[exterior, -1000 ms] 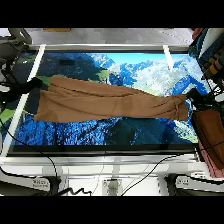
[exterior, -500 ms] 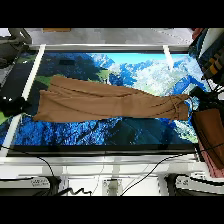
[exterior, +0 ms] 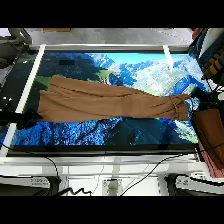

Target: Fold the clothes and pants, and hang the long-sleeved shirts on hangers.

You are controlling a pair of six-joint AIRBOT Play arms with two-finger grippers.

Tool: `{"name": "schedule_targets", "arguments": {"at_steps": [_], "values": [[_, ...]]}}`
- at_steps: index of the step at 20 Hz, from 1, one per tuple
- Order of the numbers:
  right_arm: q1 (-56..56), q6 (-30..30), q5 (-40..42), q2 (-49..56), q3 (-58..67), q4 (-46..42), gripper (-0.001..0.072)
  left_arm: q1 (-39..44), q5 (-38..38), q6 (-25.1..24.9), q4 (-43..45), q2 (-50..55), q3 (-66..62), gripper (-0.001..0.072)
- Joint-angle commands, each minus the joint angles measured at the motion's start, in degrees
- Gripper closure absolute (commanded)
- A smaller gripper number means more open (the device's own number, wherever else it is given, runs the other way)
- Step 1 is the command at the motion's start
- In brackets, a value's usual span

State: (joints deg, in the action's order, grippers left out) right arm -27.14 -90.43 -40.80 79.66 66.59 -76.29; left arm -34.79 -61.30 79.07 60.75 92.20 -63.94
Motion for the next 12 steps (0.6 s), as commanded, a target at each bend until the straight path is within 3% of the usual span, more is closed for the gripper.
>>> {"name": "schedule_targets", "arguments": {"at_steps": [1, 2, 3, 4, 6, 8, 12], "values": [[-0.24, 0.0, -2.75, -0.02, 0.09, -2.4, 0.0036, 2.71, 7.21, -0.85, 0.0, 2.58, 0.55, 0.0348], [-0.87, -0.11, -5.27, -0.02, 0.42, -3.76, 0.0048, 3.13, 8.17, -2.93, 0.02, 2.4, -0.2, 0.0455], [-2.21, -0.11, -9.14, -0.02, 1.16, -5.31, 0.0115, 3.37, 8.13, -4.35, 0.04, 2.29, -1.86, 0.0652], [-3.93, -0.11, -13.33, -0.02, 1.99, -6.54, 0.0177, 3.37, 7.93, -4.96, 0.04, 2.12, -3.74, 0.0694], [-8.5, 1.86, -23.26, -0.02, 3.19, -6.84, 0.0204, 3.37, 7.58, -4.96, 0.02, 1.07, -8.2, 0.0694], [-13.44, 8.17, -33.7, 0.11, 2.86, -4.87, 0.0265, 3.37, 6.29, -4.98, 0.02, -0.87, -13.0, 0.0694], [-20.22, 19.54, -45.88, 0.13, -2.23, 11.96, 0.0282, 3.37, 6.29, -5.31, 0.02, -8.04, -18.56, 0.0694]]}}
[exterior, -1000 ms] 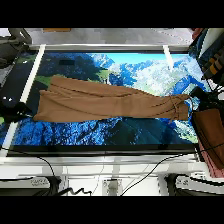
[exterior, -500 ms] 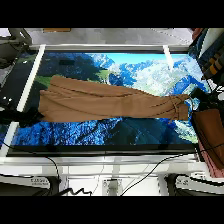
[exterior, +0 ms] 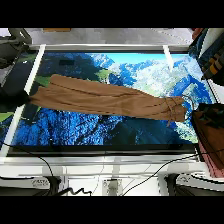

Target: Fold the clothes and pants, and hang the long-sleeved shirts on hangers.

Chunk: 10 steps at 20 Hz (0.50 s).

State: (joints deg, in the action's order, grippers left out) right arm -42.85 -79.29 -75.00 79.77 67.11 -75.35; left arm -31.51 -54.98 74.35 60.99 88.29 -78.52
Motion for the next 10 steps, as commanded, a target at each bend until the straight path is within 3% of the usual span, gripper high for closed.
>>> {"name": "schedule_targets", "arguments": {"at_steps": [1, 6, 9, 10], "values": [[-4.63, 10.27, -12.59, 0.02, -4.68, 14.38, 0.0311, 0.04, 0.0, -2.03, -0.17, -6.32, -4.46, 0.0694], [-0.63, 17.38, -7.04, 0.0, -12.68, 31.17, 0.0319, 0.04, 0.83, -6.67, 0.26, -15.39, -4.55, 0.0694], [5.92, 16.74, 5.79, 0.0, -12.83, 39.15, 0.0318, 0.04, 0.76, -6.67, 0.24, -15.98, -4.5, 0.0694], [8.52, 13.92, 11.96, 0.0, -12.83, 39.95, 0.0316, 0.04, 0.76, -6.64, 0.24, -15.72, -4.48, 0.0694]]}}
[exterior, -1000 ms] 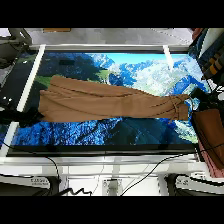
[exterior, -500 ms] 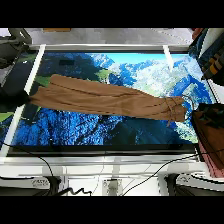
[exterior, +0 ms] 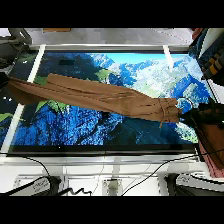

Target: Fold the clothes and pants, and hang the long-sleeved shirts on hangers.

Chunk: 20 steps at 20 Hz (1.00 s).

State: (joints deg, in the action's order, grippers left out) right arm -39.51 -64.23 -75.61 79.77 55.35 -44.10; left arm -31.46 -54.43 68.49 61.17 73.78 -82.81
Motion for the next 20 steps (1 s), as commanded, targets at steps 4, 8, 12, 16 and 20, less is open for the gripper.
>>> {"name": "schedule_targets", "arguments": {"at_steps": [4, 8, 12, 16, 20], "values": [[13.73, -13.0, 32.46, 1.33, -0.85, 7.61, 0.0223, 0.02, 0.2, -0.79, 0.07, -0.04, -0.2, 0.0694], [16.26, -14.84, 35.82, 6.03, 1.81, 8.26, 0.0227, 0.04, 0.2, -0.79, 0.07, 0.96, -0.15, 0.0694], [17.05, -15.72, 32.72, 8.81, 5.46, 8.22, 0.0634, 0.02, 0.24, -0.81, 0.09, 1.51, -0.09, 0.0694], [15.82, -15.61, 17.05, 8.07, 13.6, 1.99, 0.0675, -1.2, 0.24, -0.83, 0.17, 1.4, -0.11, 0.0694], [15.61, -12.79, -4.37, 3.28, 21.46, -14.4, 0.0675, -4.17, -3.3, -1.27, 0.85, -0.28, -0.09, 0.0694]]}}
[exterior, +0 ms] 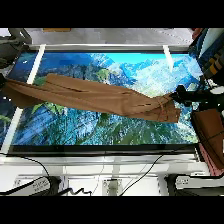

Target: Fold the clothes and pants, and hang the long-sleeved shirts on hangers.

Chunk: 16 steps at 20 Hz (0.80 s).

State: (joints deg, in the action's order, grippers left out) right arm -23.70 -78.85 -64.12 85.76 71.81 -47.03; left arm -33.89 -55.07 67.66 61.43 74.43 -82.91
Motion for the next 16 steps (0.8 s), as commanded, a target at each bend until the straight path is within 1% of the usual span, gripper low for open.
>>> {"name": "schedule_targets", "arguments": {"at_steps": [1, 3, 4, 5, 9, 12, 14, 16], "values": [[-0.2, 1.81, -17.97, -5.01, 5.11, -14.73, 0.0675, -2.4, -4.76, -1.27, 2.56, -1.4, 0.02, 0.0694], [-0.2, 1.84, -21.29, -10.93, 4.63, -19.06, 0.0675, -3.32, -10.08, -2.43, 10.97, -1.86, 0.02, 0.0695], [-0.22, 1.86, -22.47, -14.05, 4.04, -20.0, 0.0675, -3.39, -12.22, -3.54, 14.93, -1.86, 0.09, 0.0695], [-0.22, 1.9, -23.69, -17.4, 3.13, -20.98, 0.0675, -3.39, -13.49, -5.66, 17.53, -1.9, 0.46, 0.0695], [-0.22, 1.68, -30.38, -32.65, -3.32, -24.24, 0.0675, -3.1, -14.91, -6.69, 17.73, -2.25, 4.17, 0.0695], [-0.22, 0.68, -31.89, -42.75, -9.14, -26.36, 0.0674, -3.13, -16.87, -6.62, 21.38, -2.25, 6.27, 0.0695], [-0.22, -0.72, -32.92, -47.84, -12.92, -26.84, 0.0676, -3.15, -16.09, -6.6, 21.68, -2.23, 6.99, 0.0695], [-0.22, -1.53, -34.21, -52.22, -17.46, -26.93, 0.0675, -3.1, -12.79, -6.54, 20.9, -2.23, 7.02, 0.0695]]}}
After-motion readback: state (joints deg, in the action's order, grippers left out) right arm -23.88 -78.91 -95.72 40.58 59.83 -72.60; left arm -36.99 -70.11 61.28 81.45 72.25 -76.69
